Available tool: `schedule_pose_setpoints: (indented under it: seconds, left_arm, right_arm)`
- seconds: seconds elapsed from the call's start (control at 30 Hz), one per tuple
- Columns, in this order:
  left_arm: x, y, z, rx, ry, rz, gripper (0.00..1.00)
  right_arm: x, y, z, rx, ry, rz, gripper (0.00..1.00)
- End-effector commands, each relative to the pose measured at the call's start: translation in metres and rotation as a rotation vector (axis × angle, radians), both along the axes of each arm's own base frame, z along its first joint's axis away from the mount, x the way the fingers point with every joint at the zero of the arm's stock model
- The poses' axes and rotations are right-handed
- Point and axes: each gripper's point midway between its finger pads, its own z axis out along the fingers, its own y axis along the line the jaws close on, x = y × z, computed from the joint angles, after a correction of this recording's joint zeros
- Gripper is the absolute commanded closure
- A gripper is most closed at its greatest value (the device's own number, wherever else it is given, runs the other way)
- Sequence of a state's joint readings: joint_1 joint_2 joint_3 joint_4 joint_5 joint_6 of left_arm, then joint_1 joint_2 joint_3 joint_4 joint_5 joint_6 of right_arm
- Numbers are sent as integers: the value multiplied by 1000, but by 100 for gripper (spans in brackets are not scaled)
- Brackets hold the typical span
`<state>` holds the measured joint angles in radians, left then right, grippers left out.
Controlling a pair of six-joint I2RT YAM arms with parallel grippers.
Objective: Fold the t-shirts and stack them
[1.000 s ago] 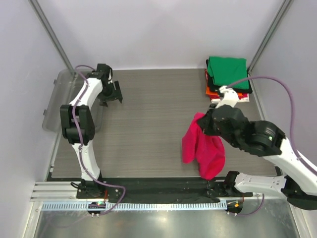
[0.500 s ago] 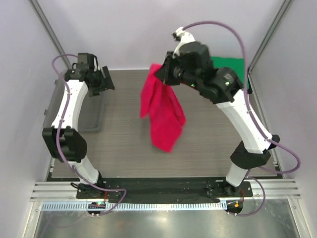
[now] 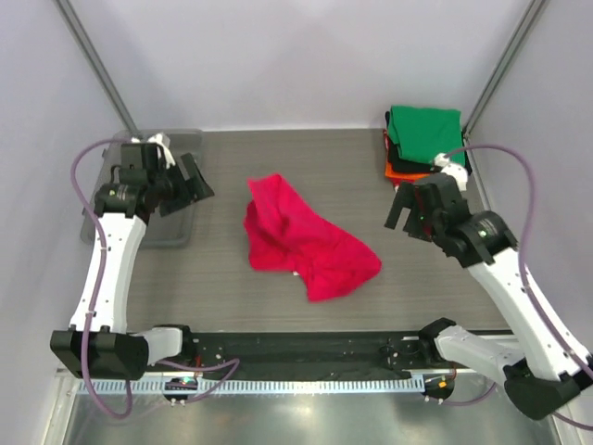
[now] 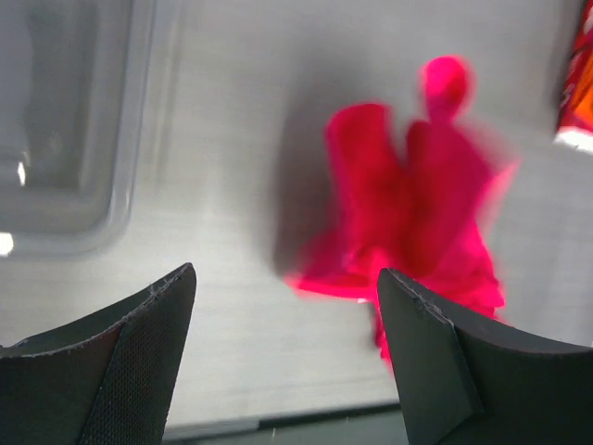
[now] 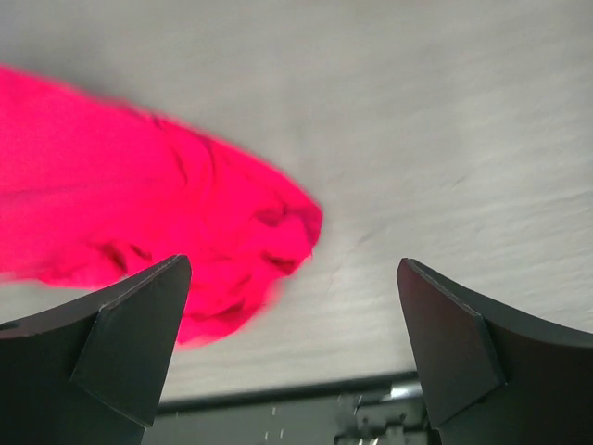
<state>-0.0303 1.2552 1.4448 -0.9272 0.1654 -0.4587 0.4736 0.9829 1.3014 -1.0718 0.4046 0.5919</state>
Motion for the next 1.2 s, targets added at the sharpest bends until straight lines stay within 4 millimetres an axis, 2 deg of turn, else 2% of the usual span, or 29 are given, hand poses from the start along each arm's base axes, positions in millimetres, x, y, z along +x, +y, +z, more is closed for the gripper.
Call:
schedule_pose_setpoints:
  seconds: [0.0,0.03,0.07,0.1,0.13,0.17,0.2,0.23,0.27,0.33,0.37,0.5,0.57,0.67,0.77,0.97,1.0,1.03,1.07,1.1,1.13,1.17]
  left_arm:
    - [-24,-10,-12,-66,1,-19,20]
    - [-33,-10,-27,-66,36,-19,20]
    - [-39,-10,-33,-68,50,-23,20]
    - [-46,-10,-33,-68,37,-28,20]
    - [-52,-10,-46,-66,64,-29,20]
    - [-57,-10,-50,-63,66,-32,20]
    - [-59,-9,-54,-54,62,-37,20]
    - [-67,-9,-62,-52,72,-44,20]
    - [-69,-10,-65,-51,67,-52,20]
    - [-78,-9,-74,-45,70,-57,20]
    - [-78,-9,-75,-43,60,-60,20]
    - [-84,-9,-82,-45,54,-53,20]
    - [-83,-14,-80,-67,34,-79,20]
    - [-82,-16,-84,-83,26,-77,20]
    - [-82,-19,-88,-103,24,-82,20]
    - [-83,-20,-95,-118,4,-69,20]
    - [-83,-19,-95,-115,0,-66,20]
    - [-83,-19,-96,-113,2,-64,20]
    - [-82,-19,-96,-112,2,-60,20]
    - [-82,-18,-98,-112,7,-58,20]
    - [-82,-18,-99,-112,10,-58,20]
    - [-82,-18,-99,-112,10,-58,20]
  right_arm:
    - [-1,27,-23,122,77,45,0]
    - [0,38,-21,176,67,78,0]
    - [-6,46,-30,215,77,114,0]
    - [-13,64,-33,292,100,179,0]
    - [-15,85,-32,357,82,231,5]
    - [-20,97,-40,383,103,259,7]
    - [-29,110,-63,375,165,290,10]
    - [-47,137,-70,352,176,374,13]
    - [-59,152,-80,350,208,388,13]
    - [-72,171,-112,252,267,392,13]
    - [-94,188,-123,230,304,439,13]
    - [-122,208,-177,124,399,456,13]
    - [-125,212,-200,60,427,454,15]
    - [-127,210,-223,-33,457,459,18]
    - [-125,206,-235,-91,459,451,20]
    - [-118,177,-265,-286,473,413,31]
    - [-118,172,-272,-321,484,409,36]
    - [-117,171,-274,-335,482,408,50]
    - [-117,169,-276,-352,485,413,59]
    - [-116,169,-276,-357,484,415,67]
    - [-115,168,-272,-362,476,417,84]
    - [-113,168,-265,-367,465,416,92]
